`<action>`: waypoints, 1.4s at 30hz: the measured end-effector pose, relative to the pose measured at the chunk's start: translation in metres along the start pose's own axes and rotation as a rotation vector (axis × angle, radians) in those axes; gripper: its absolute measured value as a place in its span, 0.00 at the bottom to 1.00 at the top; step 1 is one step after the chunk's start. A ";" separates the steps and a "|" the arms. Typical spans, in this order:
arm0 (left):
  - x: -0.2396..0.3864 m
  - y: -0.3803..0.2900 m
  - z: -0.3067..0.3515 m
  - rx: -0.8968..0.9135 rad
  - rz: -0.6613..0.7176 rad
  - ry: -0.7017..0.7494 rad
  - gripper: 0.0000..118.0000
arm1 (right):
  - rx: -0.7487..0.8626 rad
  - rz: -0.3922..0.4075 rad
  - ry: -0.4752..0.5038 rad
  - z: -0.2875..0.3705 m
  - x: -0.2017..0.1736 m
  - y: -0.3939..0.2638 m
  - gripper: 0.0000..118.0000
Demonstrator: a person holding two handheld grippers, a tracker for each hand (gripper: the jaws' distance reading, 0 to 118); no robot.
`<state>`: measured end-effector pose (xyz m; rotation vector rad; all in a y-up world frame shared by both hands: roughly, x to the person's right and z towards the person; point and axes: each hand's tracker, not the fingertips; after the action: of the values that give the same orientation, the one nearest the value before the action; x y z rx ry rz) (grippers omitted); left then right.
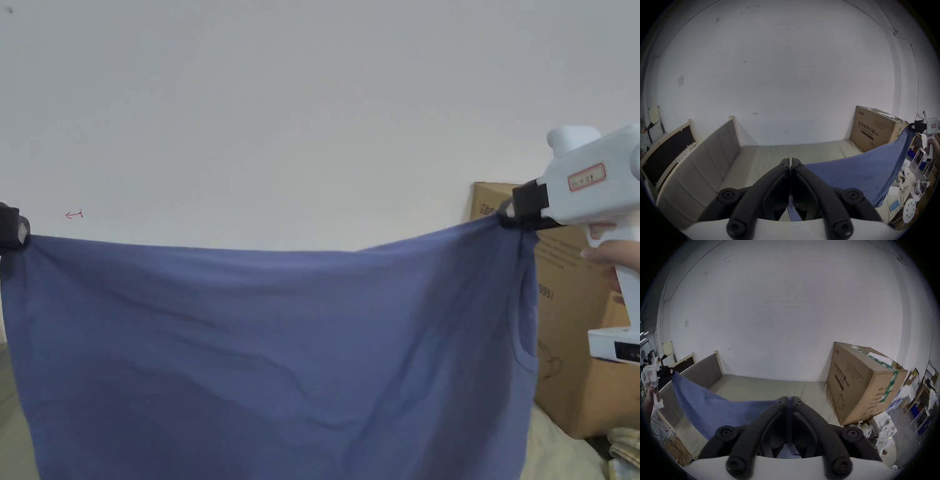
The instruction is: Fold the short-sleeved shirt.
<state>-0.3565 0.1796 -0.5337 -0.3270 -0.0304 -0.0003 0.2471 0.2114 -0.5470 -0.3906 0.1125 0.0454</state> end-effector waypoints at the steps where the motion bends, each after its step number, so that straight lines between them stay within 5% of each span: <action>1: 0.002 0.004 -0.011 0.014 -0.006 0.024 0.00 | 0.007 -0.005 -0.006 -0.010 0.001 0.006 0.04; 12: 0.019 0.030 -0.143 0.152 0.101 0.102 0.00 | 0.181 -0.147 -0.042 -0.144 0.016 0.044 0.04; 20: 0.015 0.004 -0.181 0.286 0.093 0.152 0.00 | 0.270 -0.119 -0.053 -0.200 0.008 0.017 0.04; 25: 0.007 -0.067 -0.215 0.028 0.038 0.112 0.00 | 0.043 -0.100 -0.043 -0.250 0.001 -0.073 0.04; 32: 0.017 -0.299 -0.214 -0.547 0.054 -0.079 0.00 | -0.626 -0.138 0.058 -0.281 -0.012 -0.329 0.04; 35: 0.019 -0.364 -0.179 -0.673 -0.012 -0.130 0.00 | -0.611 -0.118 0.093 -0.234 -0.016 -0.390 0.04; 38: 0.018 -0.389 -0.128 -0.696 -0.012 -0.140 0.00 | -0.618 -0.262 0.168 -0.184 -0.006 -0.414 0.04; 42: 0.000 -0.390 -0.066 -0.698 0.059 -0.143 0.00 | -0.627 -0.223 0.159 -0.116 0.003 -0.425 0.04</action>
<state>-0.3564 -0.2113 -0.4706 -1.0253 -0.1647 0.0722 0.2662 -0.2254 -0.4938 -1.0315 0.2117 -0.1761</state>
